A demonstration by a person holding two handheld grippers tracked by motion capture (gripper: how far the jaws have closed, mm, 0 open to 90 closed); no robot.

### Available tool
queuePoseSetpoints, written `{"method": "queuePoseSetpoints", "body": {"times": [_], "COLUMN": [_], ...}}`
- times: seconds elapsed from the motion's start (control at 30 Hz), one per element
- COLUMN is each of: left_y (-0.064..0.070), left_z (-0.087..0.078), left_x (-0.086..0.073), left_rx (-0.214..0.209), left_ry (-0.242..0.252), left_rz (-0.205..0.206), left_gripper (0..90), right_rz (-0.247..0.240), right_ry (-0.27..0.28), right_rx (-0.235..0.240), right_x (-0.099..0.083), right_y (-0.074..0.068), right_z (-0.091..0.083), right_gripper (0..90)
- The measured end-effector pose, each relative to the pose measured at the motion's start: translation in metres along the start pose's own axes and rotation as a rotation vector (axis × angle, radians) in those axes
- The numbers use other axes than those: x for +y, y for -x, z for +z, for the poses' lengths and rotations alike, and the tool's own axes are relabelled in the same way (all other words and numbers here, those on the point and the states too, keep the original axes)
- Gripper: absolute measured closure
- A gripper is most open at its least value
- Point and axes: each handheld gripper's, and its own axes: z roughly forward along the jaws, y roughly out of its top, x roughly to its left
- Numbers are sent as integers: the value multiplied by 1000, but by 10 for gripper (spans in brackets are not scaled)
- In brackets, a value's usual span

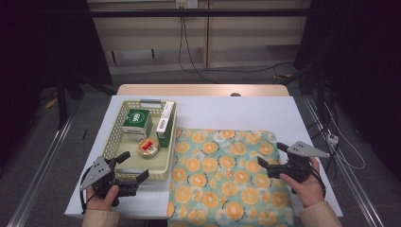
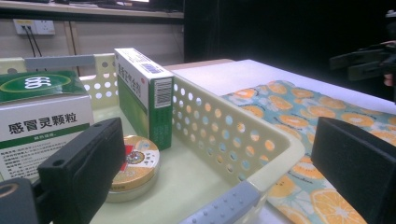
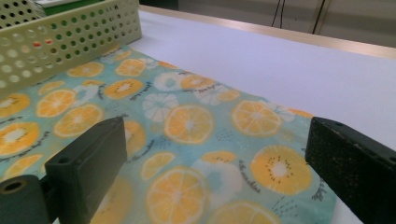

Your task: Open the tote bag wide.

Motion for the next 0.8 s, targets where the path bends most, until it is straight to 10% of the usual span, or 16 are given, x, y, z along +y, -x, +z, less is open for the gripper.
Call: {"method": "queuePoseSetpoints", "body": {"times": [0.8], "left_y": [1], "left_z": [1], "left_x": [0], "left_rx": [-16], "left_ry": [2], "left_rz": [2], "left_gripper": [30], "right_rz": [69], "right_ry": [-144], "right_rx": [-57], "right_x": [19], "right_y": [60], "right_z": [79], "right_gripper": [163]}}
